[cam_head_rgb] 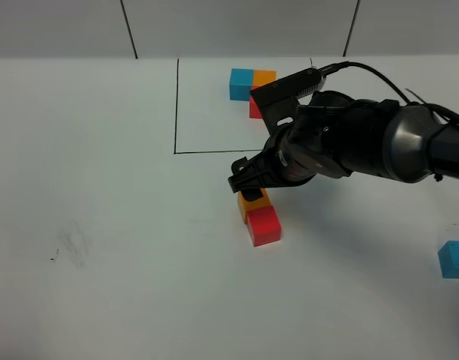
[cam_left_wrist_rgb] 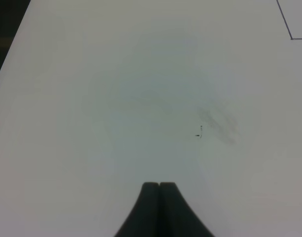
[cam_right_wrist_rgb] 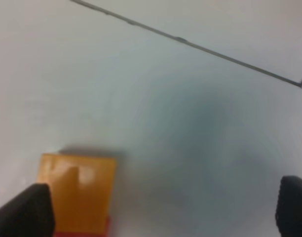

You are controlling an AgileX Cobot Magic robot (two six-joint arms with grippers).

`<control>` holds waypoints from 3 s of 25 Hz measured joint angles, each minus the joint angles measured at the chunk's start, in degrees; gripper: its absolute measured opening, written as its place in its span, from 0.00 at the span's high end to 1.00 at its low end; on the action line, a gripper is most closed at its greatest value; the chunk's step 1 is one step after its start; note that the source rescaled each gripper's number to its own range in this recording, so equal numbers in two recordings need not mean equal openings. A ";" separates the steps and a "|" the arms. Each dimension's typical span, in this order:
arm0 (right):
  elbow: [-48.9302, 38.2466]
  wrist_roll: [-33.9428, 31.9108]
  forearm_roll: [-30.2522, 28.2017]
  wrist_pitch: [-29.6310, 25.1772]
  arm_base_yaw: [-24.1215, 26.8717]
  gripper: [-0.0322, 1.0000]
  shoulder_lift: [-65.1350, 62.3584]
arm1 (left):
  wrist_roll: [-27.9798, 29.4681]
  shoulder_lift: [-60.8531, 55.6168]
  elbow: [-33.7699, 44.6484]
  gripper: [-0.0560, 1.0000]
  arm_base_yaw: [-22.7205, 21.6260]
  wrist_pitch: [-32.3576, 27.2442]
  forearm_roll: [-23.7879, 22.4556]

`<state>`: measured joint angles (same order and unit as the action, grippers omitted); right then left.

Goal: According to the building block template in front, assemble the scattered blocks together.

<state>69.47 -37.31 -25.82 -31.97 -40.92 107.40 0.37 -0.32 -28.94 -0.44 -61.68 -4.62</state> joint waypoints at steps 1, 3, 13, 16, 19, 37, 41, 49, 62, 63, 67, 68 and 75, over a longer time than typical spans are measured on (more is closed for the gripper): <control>0.00 0.00 -0.52 -1.83 0.41 0.07 -0.53 | 0.00 0.00 0.00 0.95 0.00 0.00 0.00; -0.06 0.00 -1.57 -5.07 1.33 0.07 -1.26 | 0.00 0.00 0.00 0.95 0.00 0.00 0.00; -5.00 0.00 -2.79 -12.41 6.45 0.09 -2.99 | 0.00 0.00 0.00 0.95 0.00 0.00 0.00; -7.77 -0.05 -2.96 -11.43 8.85 0.09 -5.72 | 0.00 0.00 0.00 0.95 0.00 0.00 0.00; -11.34 -0.05 -2.95 -10.23 11.68 0.10 -9.06 | 0.00 0.00 0.00 0.95 0.00 0.00 0.00; -32.82 -1.63 -3.03 -1.04 25.93 0.10 -22.05 | 0.00 0.00 0.00 0.95 0.00 0.00 0.00; -34.49 -2.13 -3.03 2.04 26.67 0.10 -21.88 | 0.00 0.00 0.00 0.95 0.00 0.00 0.00; -37.93 -2.25 -3.03 7.48 29.81 0.11 -18.64 | 0.00 0.00 0.00 0.95 0.00 0.00 0.00; -38.31 -2.62 -4.47 12.58 30.75 0.27 -12.03 | 0.00 0.00 0.00 0.95 0.00 0.00 0.00; -38.31 -2.62 -4.45 13.53 30.75 0.33 -11.55 | 0.00 0.00 0.00 0.95 0.00 0.00 0.00; -38.21 -2.56 -4.58 16.83 30.75 0.53 -10.43 | 0.00 0.00 0.00 0.95 0.00 0.00 0.00; -38.21 -2.48 -4.58 17.08 30.75 0.53 -10.30 | 0.00 0.00 0.00 0.95 0.00 0.00 0.00; -38.19 -0.73 -4.74 19.54 30.46 0.53 -10.04 | 0.00 0.00 0.00 0.95 0.00 0.00 0.00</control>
<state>31.28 -38.05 -30.57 -12.43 -10.46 97.35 0.37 -0.32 -28.94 -0.44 -61.68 -4.62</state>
